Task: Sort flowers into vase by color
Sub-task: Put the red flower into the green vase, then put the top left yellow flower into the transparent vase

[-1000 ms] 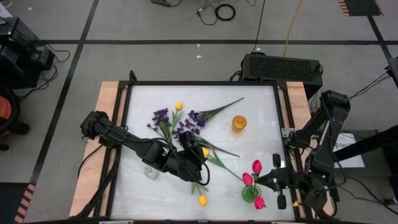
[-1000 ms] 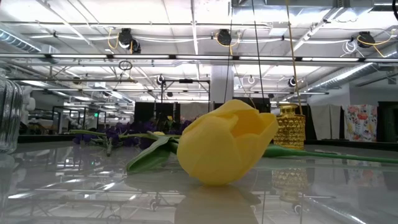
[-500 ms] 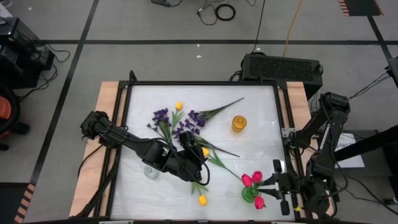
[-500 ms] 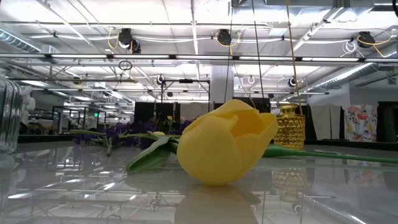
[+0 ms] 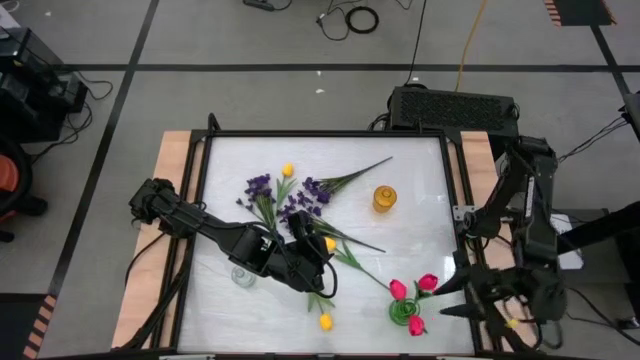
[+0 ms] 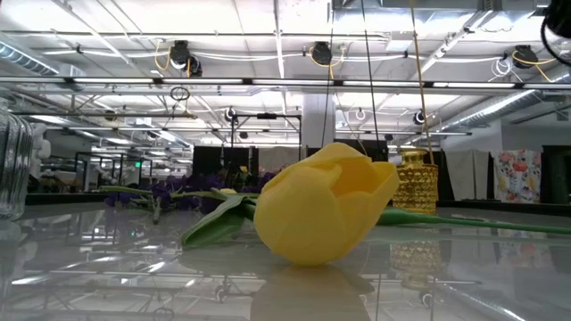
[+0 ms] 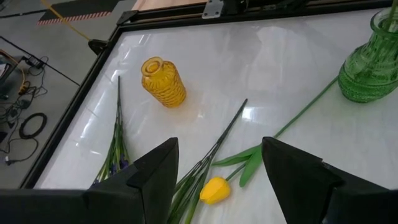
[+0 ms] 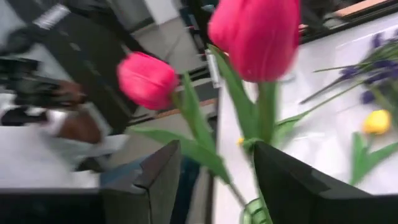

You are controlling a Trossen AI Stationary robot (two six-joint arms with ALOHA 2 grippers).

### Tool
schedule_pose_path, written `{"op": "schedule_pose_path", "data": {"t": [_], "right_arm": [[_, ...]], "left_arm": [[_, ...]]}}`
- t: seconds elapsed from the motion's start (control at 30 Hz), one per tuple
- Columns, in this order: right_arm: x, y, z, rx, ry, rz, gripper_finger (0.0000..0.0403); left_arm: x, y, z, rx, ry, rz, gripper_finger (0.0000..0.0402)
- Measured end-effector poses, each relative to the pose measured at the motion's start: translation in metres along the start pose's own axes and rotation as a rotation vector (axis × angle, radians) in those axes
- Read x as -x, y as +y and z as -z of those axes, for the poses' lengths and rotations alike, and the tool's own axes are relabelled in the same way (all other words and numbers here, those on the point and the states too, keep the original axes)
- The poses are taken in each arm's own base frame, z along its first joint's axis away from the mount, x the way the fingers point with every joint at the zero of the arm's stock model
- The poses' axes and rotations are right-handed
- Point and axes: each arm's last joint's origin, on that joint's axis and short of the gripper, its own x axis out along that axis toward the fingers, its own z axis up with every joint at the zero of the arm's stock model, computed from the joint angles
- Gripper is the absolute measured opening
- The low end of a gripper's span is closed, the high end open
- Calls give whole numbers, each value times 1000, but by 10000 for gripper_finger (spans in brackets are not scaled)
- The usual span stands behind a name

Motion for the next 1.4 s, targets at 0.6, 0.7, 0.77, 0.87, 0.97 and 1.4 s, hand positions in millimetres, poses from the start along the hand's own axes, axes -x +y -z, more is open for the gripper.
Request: {"op": "schedule_pose_path", "data": {"t": [0.6,0.7,0.77,0.87,0.97,1.4], "right_arm": [[23,-47,-73,181,-495,532,168],[23,-60,-87,203,-517,631,136],[25,-70,-97,202,-530,680,114],[26,-82,-108,214,-522,710,81],[23,-91,-116,238,-508,736,52],[4,-126,-134,328,-426,878,10]], "left_arm": [[0,0,0,-87,-1,-7,237],[-1,1,-2,-102,-16,-8,237],[-2,2,-4,-110,-26,-9,237],[-6,7,-7,-126,-33,-20,237],[-15,19,-11,-120,-35,-30,237],[-37,82,-13,-99,94,-75,237]]}}
